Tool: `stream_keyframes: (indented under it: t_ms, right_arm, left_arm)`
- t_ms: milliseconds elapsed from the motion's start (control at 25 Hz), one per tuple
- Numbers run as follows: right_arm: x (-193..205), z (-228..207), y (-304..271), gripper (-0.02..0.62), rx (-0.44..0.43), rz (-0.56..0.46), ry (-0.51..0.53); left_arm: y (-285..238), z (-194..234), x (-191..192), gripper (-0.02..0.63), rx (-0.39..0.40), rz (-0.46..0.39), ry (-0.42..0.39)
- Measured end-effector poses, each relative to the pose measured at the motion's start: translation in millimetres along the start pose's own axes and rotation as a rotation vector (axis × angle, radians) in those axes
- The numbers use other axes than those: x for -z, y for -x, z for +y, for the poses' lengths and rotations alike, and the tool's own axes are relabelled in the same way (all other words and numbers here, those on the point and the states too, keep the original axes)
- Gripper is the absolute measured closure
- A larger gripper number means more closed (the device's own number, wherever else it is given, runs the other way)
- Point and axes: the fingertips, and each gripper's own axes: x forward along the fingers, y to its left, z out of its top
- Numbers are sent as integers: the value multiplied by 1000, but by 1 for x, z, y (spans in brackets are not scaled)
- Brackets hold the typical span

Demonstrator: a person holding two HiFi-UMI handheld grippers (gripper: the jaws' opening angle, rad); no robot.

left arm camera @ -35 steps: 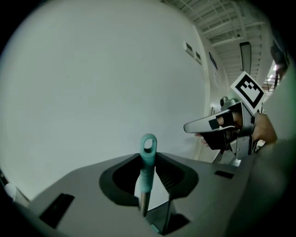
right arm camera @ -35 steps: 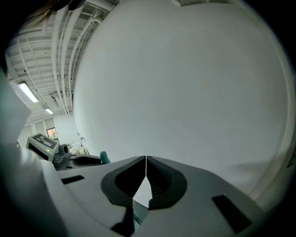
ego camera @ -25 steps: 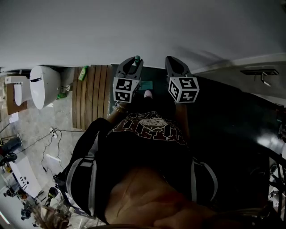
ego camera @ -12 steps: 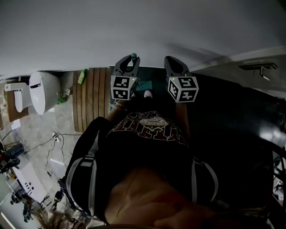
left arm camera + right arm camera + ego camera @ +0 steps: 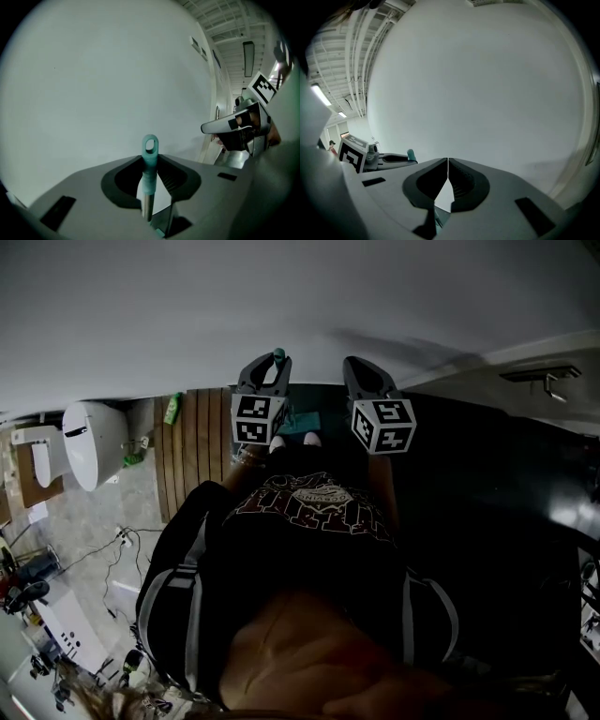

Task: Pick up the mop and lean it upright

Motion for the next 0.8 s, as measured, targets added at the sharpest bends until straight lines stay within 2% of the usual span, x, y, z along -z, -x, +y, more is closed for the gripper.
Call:
stream_keyframes:
  t_ms: [800]
  right_arm:
    - [-4,-18,-12,575,58,7,-32]
  left_arm:
    - [-43,24,-10,462,28,21,-9]
